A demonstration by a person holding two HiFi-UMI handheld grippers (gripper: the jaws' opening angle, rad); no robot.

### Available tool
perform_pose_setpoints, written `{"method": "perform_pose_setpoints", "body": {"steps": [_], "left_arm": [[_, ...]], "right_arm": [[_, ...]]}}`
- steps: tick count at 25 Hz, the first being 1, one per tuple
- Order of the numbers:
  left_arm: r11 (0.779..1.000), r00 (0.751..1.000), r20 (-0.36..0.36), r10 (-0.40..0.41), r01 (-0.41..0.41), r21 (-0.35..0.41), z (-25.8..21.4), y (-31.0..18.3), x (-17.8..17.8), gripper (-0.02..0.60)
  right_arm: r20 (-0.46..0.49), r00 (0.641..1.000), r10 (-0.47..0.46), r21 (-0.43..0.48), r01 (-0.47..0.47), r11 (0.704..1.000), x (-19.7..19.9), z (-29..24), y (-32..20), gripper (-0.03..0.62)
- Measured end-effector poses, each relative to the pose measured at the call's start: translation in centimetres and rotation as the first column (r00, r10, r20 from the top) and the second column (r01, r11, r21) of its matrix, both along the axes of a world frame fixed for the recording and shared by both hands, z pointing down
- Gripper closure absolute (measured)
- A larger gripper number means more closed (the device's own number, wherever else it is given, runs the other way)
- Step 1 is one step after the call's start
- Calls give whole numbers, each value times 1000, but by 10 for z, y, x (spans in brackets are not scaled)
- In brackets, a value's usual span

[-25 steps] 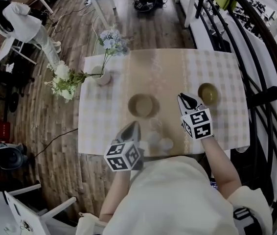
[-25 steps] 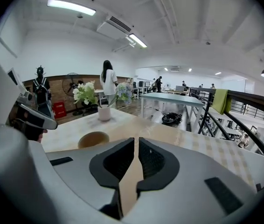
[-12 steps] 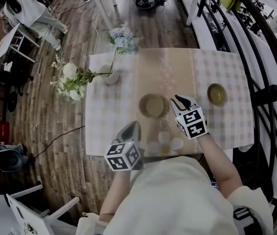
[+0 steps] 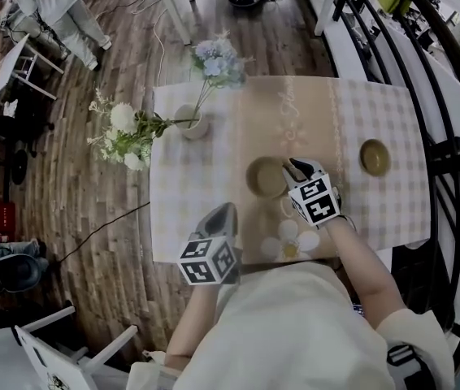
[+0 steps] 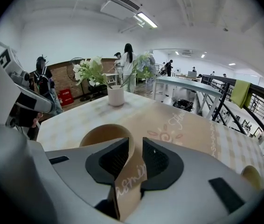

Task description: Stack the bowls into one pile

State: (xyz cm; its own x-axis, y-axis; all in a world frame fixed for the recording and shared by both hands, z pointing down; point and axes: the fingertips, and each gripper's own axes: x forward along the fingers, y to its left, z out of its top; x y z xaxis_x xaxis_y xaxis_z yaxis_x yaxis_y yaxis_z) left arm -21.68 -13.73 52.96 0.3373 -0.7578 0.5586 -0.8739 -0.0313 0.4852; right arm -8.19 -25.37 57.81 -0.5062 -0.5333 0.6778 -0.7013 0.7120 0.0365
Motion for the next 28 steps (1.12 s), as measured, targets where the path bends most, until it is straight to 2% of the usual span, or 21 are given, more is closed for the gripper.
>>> {"method": "perform_pose_setpoints", "body": {"steps": [13, 19, 28], "left_arm": [[997, 997, -19, 73, -74, -14, 12, -14, -10, 575], [995, 995, -24, 99, -99, -7, 13, -18, -15, 575], [990, 989, -41, 144, -143, 19, 9, -24, -15, 575]], "right_arm": [[-37, 997, 64, -61, -67, 996, -7, 32, -4, 516], [-44, 994, 104, -49, -106, 993, -6, 32, -4, 571], [-29, 991, 127, -4, -127, 992, -8, 12, -1, 581]]}}
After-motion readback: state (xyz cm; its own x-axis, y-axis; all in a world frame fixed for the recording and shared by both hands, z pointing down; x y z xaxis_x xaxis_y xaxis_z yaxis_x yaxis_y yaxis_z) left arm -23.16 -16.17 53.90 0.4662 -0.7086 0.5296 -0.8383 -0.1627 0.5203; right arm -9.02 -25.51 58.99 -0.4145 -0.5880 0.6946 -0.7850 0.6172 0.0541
